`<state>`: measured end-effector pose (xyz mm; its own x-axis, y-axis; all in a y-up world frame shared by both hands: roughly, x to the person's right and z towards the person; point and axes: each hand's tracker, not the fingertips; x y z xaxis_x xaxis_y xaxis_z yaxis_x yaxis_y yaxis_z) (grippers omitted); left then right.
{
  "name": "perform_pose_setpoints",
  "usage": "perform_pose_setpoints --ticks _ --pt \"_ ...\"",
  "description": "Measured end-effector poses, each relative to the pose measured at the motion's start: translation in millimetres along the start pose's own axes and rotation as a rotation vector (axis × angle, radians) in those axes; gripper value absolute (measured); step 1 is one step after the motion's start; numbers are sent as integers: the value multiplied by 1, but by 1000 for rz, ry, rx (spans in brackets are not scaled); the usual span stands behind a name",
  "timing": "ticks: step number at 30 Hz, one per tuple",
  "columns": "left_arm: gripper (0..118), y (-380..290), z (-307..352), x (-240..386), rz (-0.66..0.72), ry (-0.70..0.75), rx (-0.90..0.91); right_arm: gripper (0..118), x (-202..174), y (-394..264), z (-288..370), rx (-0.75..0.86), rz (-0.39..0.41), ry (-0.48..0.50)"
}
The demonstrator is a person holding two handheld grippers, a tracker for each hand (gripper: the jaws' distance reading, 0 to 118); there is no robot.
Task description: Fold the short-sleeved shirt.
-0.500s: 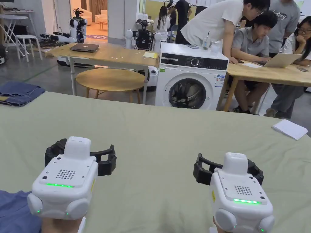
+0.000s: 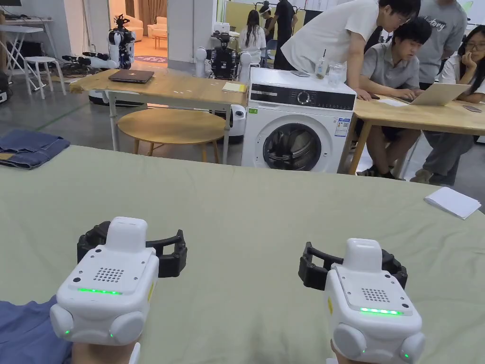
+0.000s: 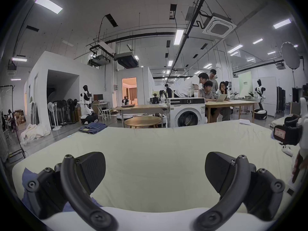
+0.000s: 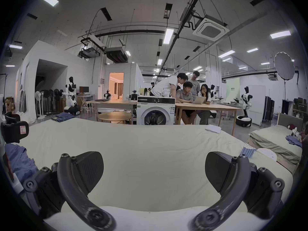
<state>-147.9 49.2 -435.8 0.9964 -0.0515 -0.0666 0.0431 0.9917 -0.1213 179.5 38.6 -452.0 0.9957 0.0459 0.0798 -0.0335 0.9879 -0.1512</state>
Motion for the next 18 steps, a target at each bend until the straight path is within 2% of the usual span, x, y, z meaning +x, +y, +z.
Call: perform_pose_setpoints --ticks 6,12,13,14,17,18 --pt "117 -4 -1 1 -19 -11 -5 118 4 -2 1 2 -6 -6" --pt "117 -1 3 -3 -38 -13 3 118 7 -6 -1 -37 47 -32" --pt "117 0 2 -6 -32 -14 -3 118 10 -4 -1 -41 37 -28" --pt "117 1 2 -10 -6 -21 -7 118 14 -3 0 -41 6 -19" --pt "117 3 1 -26 185 -53 -11 118 34 6 1 -63 -296 23" --pt "117 5 1 -33 260 -50 -25 118 44 9 0 -69 -432 39"
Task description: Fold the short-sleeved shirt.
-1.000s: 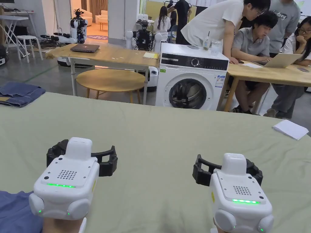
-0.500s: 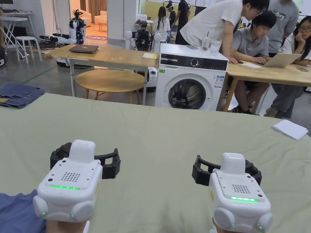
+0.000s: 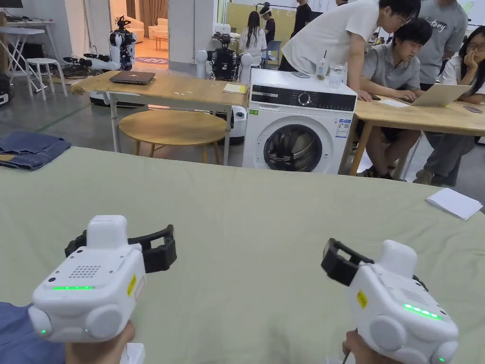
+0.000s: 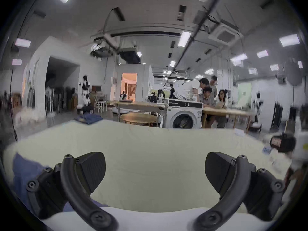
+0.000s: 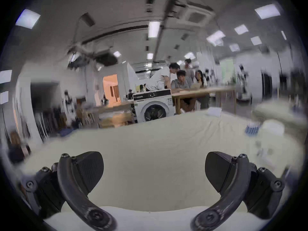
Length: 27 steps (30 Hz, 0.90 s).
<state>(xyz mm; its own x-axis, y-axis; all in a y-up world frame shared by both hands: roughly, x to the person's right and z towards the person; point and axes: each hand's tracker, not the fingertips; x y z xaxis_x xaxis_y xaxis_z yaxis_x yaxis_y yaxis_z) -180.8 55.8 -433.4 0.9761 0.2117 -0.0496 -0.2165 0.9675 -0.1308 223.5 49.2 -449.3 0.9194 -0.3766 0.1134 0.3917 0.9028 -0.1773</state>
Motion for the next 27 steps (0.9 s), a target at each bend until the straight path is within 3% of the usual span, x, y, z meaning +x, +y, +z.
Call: perform_pose_setpoints --ticks 1,3,5,6,8,10,12,13,15,17,18,20,23,26,27 --pt "117 4 0 -7 79 -2 -7 118 7 5 0 -1 -111 -5" --pt "117 8 2 -16 201 -5 10 118 16 12 0 17 -238 -21" --pt "117 13 4 -16 182 8 26 118 13 17 0 32 -182 -24" --pt "117 17 5 -9 86 30 29 118 3 20 -2 44 -51 -48" --pt "117 20 4 13 -222 48 13 118 -23 20 -4 62 372 -83" --pt "117 13 4 40 -640 79 16 118 -51 1 -3 147 906 -86" --pt "117 -1 8 60 -992 98 55 118 -62 -19 -2 220 1292 -93" --pt "117 -10 8 66 -1156 120 77 118 -63 -27 -3 243 1443 -112" --pt "117 -26 9 68 -1418 155 134 118 -61 -44 -4 319 1669 -158" --pt "117 -36 9 68 -1579 189 165 118 -59 -53 -2 386 1776 -175" --pt "117 -37 9 69 -1585 202 159 118 -58 -53 0 373 1757 -153" --pt "117 -31 10 65 -1458 150 105 118 -62 -49 5 331 1651 -131" --pt "117 -15 9 61 -1115 107 15 118 -62 -31 7 257 1362 -102" --pt "117 0 6 50 -721 86 -35 118 -59 -9 11 172 963 -75" --pt "117 5 5 43 -581 81 -47 118 -55 0 12 131 793 -45"
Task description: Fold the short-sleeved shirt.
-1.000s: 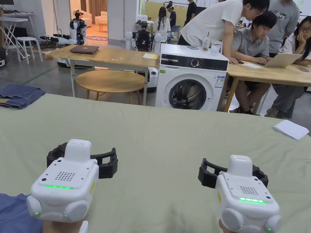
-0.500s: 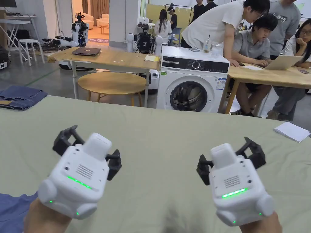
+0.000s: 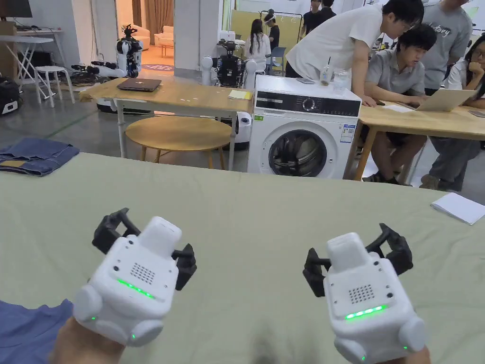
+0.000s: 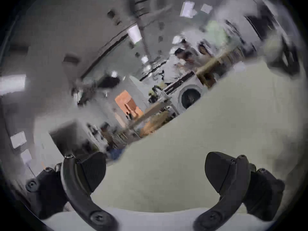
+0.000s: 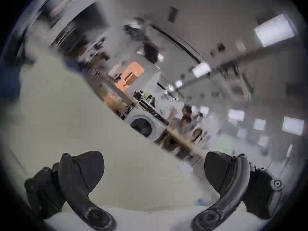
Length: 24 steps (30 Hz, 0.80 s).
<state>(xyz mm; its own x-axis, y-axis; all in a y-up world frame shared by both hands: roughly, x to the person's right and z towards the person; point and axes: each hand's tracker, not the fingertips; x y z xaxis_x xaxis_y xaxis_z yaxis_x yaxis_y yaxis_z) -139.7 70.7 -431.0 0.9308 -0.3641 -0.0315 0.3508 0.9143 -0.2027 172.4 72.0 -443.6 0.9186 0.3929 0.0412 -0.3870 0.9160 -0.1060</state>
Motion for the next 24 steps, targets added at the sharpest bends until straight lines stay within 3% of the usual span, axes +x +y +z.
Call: perform_pose_setpoints --ticks 1,3,5,8,13,19,21,23,24 --pt "117 -1 0 -9 150 -28 13 118 10 -2 -1 -19 -162 24" --pt "117 -5 3 -23 385 -46 46 118 19 -8 -2 -67 -384 16" --pt "117 -10 8 -29 547 -65 111 118 20 -14 -1 -66 -453 -15" --pt "117 -11 13 -30 588 -44 166 118 13 -19 1 -57 -428 -22" --pt "117 -3 19 -19 414 -20 218 118 11 -18 5 -43 -428 -9" --pt "117 5 16 -8 304 -21 154 118 7 -11 5 -52 -448 -5" --pt "117 3 17 -9 313 -27 158 107 5 -11 8 -48 -452 -21" --pt "113 2 18 -9 333 -24 152 70 5 -10 10 -40 -458 -37" --pt "104 1 18 -10 339 -18 144 44 7 -10 10 -43 -468 -31"
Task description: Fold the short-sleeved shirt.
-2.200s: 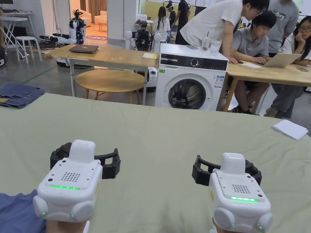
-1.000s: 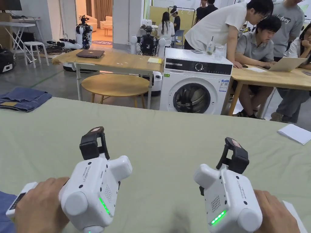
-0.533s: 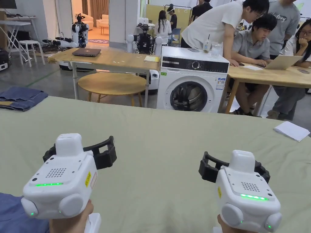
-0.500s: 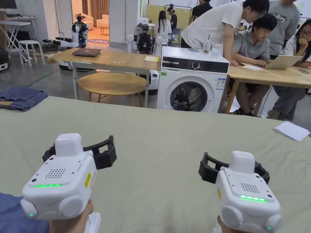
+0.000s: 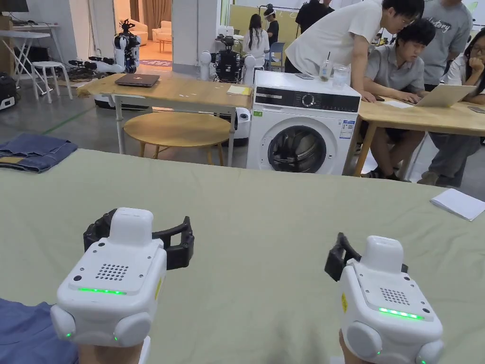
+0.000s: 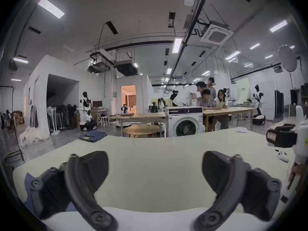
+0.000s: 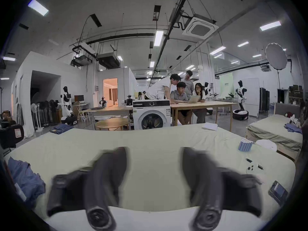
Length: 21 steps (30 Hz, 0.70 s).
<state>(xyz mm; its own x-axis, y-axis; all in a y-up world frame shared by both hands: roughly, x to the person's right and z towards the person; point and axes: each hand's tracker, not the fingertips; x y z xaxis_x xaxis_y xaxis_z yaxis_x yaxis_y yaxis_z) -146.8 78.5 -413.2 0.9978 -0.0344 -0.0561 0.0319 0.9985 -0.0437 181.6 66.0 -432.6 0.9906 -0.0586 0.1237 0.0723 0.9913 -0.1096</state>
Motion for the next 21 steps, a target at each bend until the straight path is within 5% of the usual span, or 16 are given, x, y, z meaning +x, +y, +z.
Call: perform_pose_setpoints --ticks 1,4,12,21 --pt "76 -1 1 -1 6 4 -1 15 1 0 -1 -9 -13 6" --pt "6 -1 -3 -1 -3 35 -50 2 2 -3 -1 -17 -8 -17" --pt "0 -4 2 -5 19 60 -28 0 -11 -2 7 -2 78 -8" --pt "0 10 16 -59 29 109 -41 0 -51 16 9 29 83 92"
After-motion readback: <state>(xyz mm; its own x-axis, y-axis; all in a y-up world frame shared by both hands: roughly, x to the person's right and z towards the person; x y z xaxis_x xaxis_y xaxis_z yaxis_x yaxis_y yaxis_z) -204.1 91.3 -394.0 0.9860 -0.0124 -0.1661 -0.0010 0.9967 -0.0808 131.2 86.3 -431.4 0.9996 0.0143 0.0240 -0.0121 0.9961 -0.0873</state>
